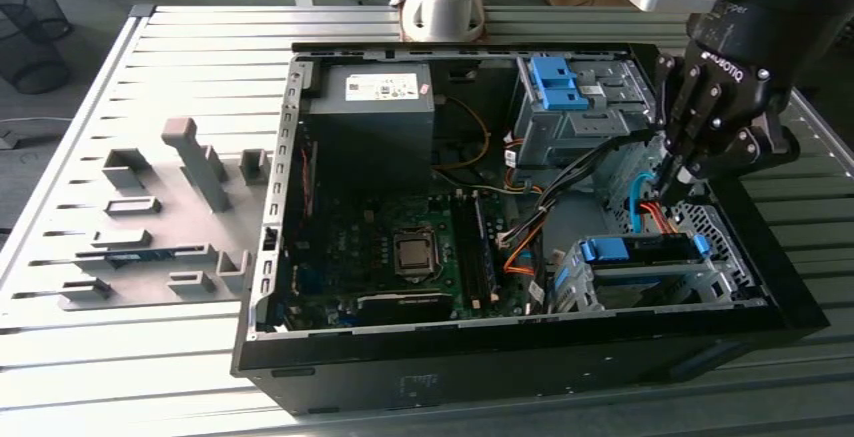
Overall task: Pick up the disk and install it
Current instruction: 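Insert the second disk wire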
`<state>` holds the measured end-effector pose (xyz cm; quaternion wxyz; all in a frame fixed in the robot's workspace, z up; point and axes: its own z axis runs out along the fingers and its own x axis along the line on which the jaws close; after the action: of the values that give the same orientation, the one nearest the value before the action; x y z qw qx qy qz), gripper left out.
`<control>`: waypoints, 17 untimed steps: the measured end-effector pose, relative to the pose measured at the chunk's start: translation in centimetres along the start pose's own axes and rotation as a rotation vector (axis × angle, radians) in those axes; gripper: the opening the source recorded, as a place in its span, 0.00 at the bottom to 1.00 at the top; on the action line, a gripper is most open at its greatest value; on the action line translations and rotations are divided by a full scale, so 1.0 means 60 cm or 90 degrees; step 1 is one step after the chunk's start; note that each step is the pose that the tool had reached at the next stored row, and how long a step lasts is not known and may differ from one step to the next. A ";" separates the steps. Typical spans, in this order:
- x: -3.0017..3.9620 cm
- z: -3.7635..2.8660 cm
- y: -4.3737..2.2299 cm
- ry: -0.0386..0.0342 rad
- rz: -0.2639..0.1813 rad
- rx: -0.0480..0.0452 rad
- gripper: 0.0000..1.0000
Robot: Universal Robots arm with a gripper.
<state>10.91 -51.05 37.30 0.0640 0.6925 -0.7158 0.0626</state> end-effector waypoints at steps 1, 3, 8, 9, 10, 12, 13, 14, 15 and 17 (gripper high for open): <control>0.000 0.000 0.000 -0.0115 0.000 -0.0003 0.16; 0.001 0.000 0.001 -0.0344 -0.001 -0.0009 0.16; 0.013 0.007 0.001 -0.0672 -0.001 -0.0012 0.16; 0.016 0.009 0.001 -0.0677 -0.002 -0.0005 0.16; 0.019 0.012 0.000 -0.0681 -0.002 0.0003 0.16; 0.025 0.016 0.000 -0.0690 -0.002 0.0020 0.16; 0.026 0.018 0.000 -0.0693 -0.002 0.0024 0.16; 0.026 0.021 0.001 -0.0695 -0.003 0.0027 0.16; 0.026 0.023 0.001 -0.0697 -0.003 0.0028 0.16; 0.027 0.027 0.004 -0.0737 -0.003 0.0031 0.16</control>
<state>10.61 -52.92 36.00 0.0209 0.6969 -0.7165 0.0240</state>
